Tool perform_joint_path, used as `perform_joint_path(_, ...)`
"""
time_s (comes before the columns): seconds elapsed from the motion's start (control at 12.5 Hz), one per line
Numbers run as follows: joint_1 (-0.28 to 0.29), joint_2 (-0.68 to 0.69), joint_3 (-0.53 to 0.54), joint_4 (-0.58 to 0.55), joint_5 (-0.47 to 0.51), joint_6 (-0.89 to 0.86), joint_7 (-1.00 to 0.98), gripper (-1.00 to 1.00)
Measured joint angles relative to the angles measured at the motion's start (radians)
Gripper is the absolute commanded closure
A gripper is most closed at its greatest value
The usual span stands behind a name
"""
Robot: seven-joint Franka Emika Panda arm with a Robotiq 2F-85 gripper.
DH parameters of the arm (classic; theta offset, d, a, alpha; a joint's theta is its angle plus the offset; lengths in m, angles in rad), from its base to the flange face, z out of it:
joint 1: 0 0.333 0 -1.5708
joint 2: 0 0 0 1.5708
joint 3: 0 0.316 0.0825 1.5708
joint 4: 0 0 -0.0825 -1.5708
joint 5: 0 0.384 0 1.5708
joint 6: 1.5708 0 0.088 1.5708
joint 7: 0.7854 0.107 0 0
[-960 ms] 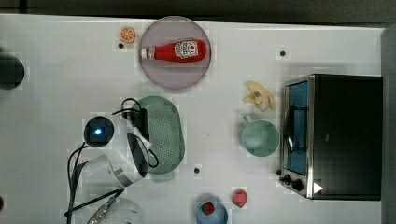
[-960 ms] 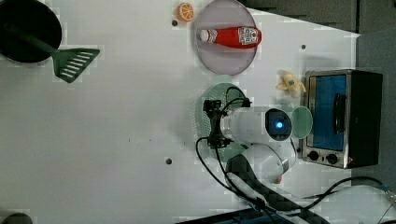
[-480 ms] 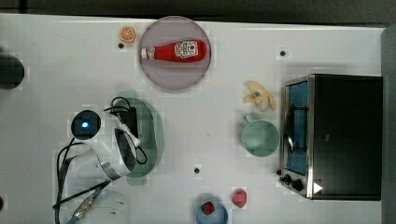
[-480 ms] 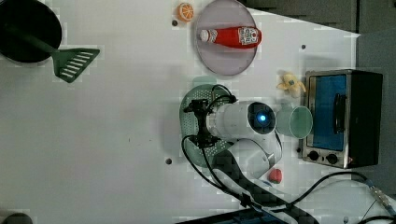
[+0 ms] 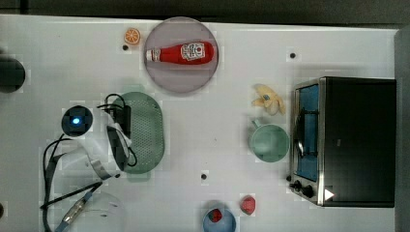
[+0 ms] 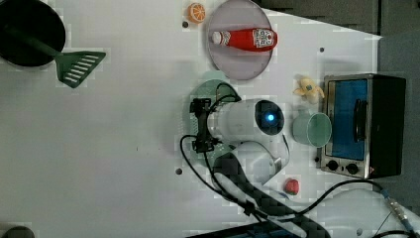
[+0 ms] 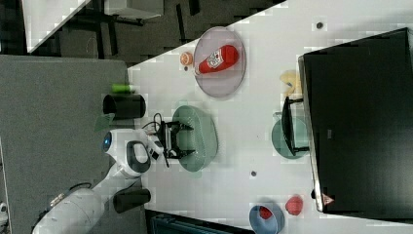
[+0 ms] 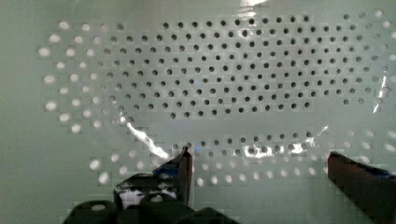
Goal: Drag strainer right to left.
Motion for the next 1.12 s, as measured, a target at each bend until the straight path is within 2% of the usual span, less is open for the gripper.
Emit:
perform_joint_path(0.72, 0.119, 0.063, 0.029, 0.155, 0.067, -0.027, 0.078, -1.00)
perform_joint_path(1.12, 0.135, 0.096, 0.036, 0.192, 0.027, -0.014, 0.129, -1.00)
